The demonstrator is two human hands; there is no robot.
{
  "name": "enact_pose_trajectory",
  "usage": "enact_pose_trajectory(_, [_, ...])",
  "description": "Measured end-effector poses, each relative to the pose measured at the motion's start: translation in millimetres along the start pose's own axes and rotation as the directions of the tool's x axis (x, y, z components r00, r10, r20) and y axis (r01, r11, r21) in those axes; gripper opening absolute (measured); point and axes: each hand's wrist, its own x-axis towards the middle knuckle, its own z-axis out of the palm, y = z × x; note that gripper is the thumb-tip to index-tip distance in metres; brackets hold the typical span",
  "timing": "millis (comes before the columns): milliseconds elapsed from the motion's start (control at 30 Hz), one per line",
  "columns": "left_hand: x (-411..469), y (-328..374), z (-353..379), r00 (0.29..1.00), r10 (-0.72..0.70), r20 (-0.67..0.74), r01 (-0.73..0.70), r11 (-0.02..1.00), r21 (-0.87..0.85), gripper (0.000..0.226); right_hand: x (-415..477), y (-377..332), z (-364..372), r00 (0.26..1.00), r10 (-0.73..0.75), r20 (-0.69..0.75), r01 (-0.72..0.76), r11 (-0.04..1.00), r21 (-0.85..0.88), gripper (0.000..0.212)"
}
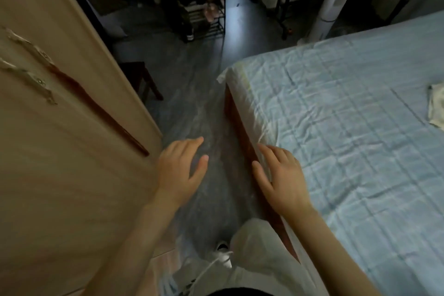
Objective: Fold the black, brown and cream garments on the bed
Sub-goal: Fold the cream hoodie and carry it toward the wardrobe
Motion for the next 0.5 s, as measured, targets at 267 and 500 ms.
enact_pose_trajectory(267, [122, -91, 41, 0.989, -0.13, 0.07, 0.132, 0.991, -0.022, 0.05, 199, -18, 42, 0.994, -0.076, 0.08, 0.074, 0.997, 0.031, 0.054])
enact_pose_trajectory(500, [345, -158, 37, 0.989, -0.141, 0.04, 0.14, 0.989, 0.042, 0.051, 418, -21, 23, 0.994, -0.109, 0.026, 0.107, 0.992, 0.071, 0.053])
